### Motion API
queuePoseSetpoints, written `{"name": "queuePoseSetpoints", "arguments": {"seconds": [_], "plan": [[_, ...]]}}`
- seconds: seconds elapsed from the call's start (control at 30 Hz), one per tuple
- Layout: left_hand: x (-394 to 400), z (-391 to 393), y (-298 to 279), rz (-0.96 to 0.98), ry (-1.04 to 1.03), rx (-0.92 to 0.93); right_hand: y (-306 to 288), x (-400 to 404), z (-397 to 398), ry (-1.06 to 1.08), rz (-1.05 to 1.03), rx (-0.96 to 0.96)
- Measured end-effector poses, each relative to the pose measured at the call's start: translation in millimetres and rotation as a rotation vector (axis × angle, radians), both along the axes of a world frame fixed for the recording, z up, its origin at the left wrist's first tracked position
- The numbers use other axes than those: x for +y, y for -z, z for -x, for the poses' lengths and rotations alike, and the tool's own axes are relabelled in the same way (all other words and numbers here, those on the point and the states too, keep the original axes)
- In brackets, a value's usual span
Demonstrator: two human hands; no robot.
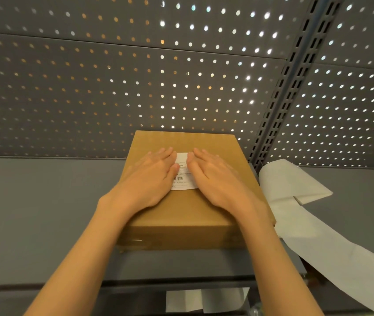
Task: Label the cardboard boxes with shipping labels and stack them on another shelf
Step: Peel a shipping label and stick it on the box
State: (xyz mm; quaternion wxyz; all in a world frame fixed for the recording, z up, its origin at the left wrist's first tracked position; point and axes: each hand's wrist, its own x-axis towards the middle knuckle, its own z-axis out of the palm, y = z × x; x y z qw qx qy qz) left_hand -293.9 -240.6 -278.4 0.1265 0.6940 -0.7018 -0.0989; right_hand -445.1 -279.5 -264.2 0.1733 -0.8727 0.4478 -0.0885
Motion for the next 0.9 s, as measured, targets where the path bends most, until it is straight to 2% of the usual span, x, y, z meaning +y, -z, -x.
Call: {"name": "queuePoseSetpoints", "arguments": {"seconds": [0.23,0.33,0.43,0.5,0.67,0.9], "plan": [[10.9,-14.6,-5.2,-0.024,-0.109,-0.053,5.6,-8.4,17.5,0.095,0.04,0.053],[16.5,-12.2,-9.8,0.013,-0.138,-0.069,3.9,-4.1,18.1,0.11,0.074,-0.007],[22.1,-4.0,-12.7,0.139,-0.108,-0.032,-3.8,10.5,12.5,0.028,0.111,-0.119],[25.4,5.2,-13.8,0.169,-0.056,0.01,-5.8,22.8,4.7,-0.038,0.135,-0.123],[32.8,18.6,-4.0,0.108,0.034,0.024,1.4,40.2,-0.8,-0.077,0.135,-0.084],[40.7,21.9,1.2,0.08,-0.022,-0.02,7.7,39.5,14.9,0.007,0.128,-0.01]]}}
